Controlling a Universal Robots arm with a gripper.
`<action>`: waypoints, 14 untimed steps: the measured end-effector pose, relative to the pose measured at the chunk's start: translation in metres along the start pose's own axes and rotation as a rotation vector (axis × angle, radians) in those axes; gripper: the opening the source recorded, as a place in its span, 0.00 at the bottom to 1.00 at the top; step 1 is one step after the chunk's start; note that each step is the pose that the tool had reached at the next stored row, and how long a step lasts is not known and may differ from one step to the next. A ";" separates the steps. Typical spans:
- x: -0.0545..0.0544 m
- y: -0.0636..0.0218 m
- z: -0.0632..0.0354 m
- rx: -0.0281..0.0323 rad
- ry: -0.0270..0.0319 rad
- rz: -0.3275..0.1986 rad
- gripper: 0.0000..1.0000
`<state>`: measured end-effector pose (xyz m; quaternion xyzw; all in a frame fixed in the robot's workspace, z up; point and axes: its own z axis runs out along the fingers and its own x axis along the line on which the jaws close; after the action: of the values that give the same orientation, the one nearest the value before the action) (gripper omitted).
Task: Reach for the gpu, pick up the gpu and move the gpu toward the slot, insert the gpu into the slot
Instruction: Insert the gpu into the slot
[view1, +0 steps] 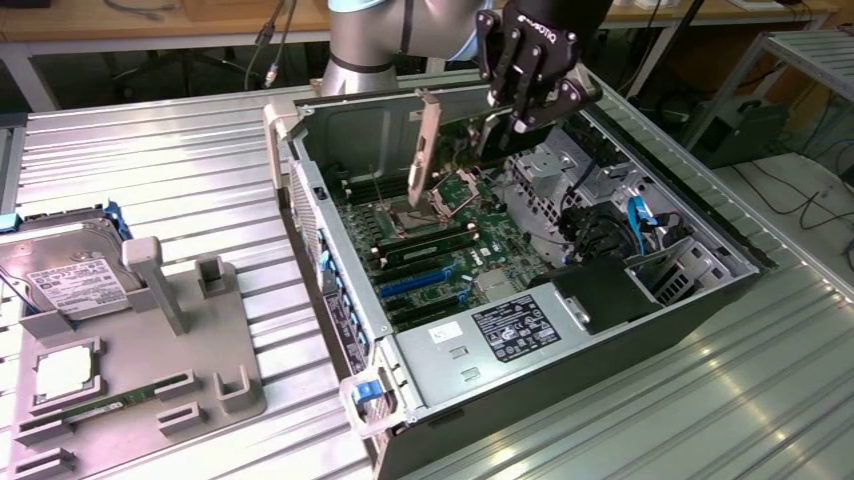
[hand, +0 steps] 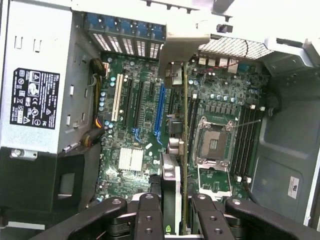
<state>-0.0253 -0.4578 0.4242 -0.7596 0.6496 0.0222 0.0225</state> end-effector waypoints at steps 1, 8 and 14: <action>0.000 0.0000 0.0004 0.0002 0.0000 -0.008 0.28; 0.000 -0.0001 0.0052 -0.0004 0.0030 -0.021 0.28; 0.000 -0.0001 0.0084 -0.0016 0.0054 -0.022 0.28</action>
<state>-0.0252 -0.4576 0.4158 -0.7669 0.6412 0.0204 0.0204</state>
